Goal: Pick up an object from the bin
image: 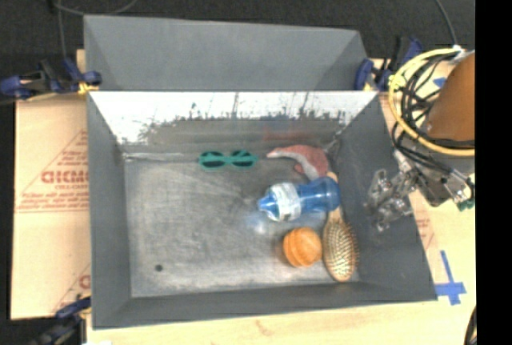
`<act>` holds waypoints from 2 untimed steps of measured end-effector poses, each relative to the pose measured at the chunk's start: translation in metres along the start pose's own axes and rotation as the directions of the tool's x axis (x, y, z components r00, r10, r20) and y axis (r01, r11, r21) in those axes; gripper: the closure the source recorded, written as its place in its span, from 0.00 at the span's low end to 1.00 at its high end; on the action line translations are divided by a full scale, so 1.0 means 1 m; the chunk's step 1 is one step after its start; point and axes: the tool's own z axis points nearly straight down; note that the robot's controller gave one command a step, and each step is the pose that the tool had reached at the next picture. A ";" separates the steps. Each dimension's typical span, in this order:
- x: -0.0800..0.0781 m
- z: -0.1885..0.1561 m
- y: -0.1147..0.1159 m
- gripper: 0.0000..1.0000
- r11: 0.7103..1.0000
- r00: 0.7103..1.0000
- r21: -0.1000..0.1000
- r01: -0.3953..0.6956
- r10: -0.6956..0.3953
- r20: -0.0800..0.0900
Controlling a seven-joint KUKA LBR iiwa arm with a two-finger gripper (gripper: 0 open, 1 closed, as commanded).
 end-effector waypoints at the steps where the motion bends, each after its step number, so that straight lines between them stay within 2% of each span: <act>1: 0.000 0.001 0.000 1.00 1.000 1.000 -0.002 0.000 0.000 -0.001; 2: 0.002 0.024 -0.001 1.00 0.998 0.998 0.002 -0.062 0.062 0.005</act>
Offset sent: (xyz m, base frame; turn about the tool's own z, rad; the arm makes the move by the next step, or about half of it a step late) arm -0.0077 -0.0037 -0.0633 0.1500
